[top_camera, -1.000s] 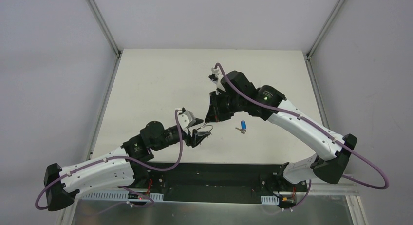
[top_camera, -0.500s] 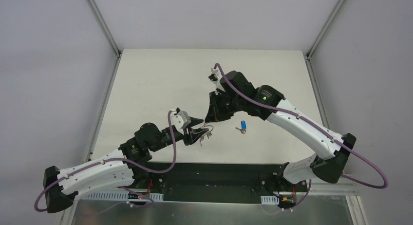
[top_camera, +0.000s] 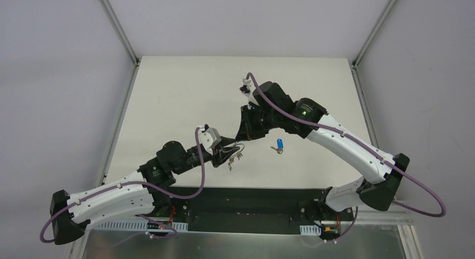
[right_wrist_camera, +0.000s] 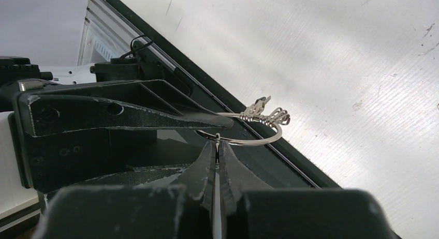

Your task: Put the keys on the keyring

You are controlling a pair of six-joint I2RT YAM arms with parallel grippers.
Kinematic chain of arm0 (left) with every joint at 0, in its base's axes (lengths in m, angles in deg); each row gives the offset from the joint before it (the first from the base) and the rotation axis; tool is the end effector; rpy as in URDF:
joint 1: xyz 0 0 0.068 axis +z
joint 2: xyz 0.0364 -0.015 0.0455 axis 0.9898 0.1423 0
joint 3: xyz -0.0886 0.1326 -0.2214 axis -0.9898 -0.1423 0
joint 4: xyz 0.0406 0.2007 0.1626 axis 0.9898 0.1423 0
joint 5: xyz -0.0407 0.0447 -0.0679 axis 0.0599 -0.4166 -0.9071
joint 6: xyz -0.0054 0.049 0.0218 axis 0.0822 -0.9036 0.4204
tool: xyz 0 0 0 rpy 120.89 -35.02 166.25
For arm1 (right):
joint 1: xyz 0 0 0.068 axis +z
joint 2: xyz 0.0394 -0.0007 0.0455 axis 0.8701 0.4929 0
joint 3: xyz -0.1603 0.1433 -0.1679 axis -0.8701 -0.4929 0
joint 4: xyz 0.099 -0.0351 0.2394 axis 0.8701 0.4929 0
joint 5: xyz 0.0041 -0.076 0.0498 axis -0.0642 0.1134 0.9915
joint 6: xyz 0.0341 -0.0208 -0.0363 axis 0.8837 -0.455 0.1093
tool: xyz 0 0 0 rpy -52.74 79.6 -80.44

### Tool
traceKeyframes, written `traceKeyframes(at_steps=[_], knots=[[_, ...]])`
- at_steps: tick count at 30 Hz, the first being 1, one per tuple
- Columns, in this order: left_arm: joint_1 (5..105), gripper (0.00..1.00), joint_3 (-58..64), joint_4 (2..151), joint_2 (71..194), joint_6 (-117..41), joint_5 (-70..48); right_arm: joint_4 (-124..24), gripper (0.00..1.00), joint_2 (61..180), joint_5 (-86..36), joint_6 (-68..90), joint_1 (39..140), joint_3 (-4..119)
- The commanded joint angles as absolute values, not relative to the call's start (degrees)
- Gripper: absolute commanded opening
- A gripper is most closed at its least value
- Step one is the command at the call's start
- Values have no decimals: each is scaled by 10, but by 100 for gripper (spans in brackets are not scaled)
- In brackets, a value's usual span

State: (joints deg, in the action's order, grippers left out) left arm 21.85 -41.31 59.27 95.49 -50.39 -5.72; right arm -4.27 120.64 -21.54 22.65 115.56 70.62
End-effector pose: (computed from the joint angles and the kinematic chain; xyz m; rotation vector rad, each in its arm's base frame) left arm 0.0851 -0.1512 0.3082 0.7868 1.2502 -0.8836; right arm 0.1655 0.2496 0.3998 -0.8597 2.2262 0.8834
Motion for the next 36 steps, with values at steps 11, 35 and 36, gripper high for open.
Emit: traceKeyframes(at_steps=[11, 35, 36], knots=[[219, 30, -410, 543, 960, -503, -68, -51, 0, 1197, -202, 228, 1155, 729], [218, 0, -413, 543, 959, -480, 1, -97, 39, 1134, -215, 228, 1159, 680], [218, 0, -413, 544, 958, -480, 1, -101, 42, 1125, -221, 228, 1159, 675]])
